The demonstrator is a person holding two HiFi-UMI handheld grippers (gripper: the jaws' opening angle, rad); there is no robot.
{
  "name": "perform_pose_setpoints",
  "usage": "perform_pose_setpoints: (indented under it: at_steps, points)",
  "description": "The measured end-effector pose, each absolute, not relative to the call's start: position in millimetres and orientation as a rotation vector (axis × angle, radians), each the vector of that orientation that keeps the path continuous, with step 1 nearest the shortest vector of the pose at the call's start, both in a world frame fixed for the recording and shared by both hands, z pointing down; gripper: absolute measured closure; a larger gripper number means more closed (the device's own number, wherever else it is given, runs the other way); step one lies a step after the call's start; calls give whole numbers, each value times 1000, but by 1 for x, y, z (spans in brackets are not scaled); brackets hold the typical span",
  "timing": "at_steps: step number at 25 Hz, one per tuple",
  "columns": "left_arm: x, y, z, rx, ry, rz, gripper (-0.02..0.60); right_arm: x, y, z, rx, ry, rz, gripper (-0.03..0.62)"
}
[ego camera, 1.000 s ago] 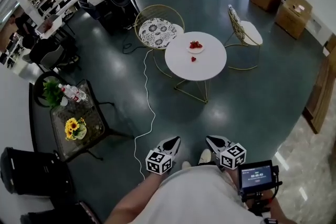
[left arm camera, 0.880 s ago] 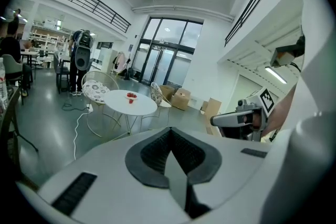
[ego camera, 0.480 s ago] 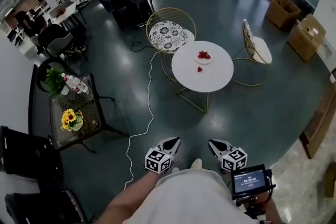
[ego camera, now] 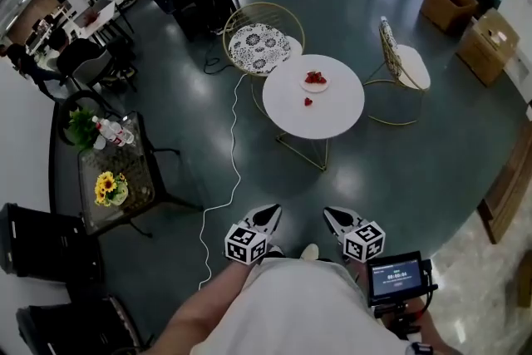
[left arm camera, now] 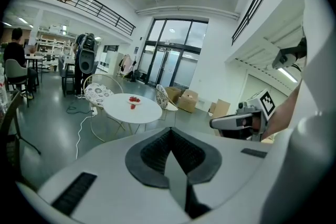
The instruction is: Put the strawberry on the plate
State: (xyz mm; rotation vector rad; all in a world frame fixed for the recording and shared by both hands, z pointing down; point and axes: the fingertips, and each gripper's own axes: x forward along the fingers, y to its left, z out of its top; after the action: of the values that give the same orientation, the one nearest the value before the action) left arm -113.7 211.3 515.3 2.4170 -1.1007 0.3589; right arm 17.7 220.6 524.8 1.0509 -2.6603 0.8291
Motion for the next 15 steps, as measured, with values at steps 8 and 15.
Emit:
perform_pose_setpoints:
  at_steps: [8, 15]
  points:
    - [-110, 197, 516, 2426, -1073, 369, 575, 29, 204, 525, 1106, -2637, 854, 588]
    - [-96, 144, 531, 2462, -995, 398, 575, 38, 160, 531, 1185, -2615, 879, 588]
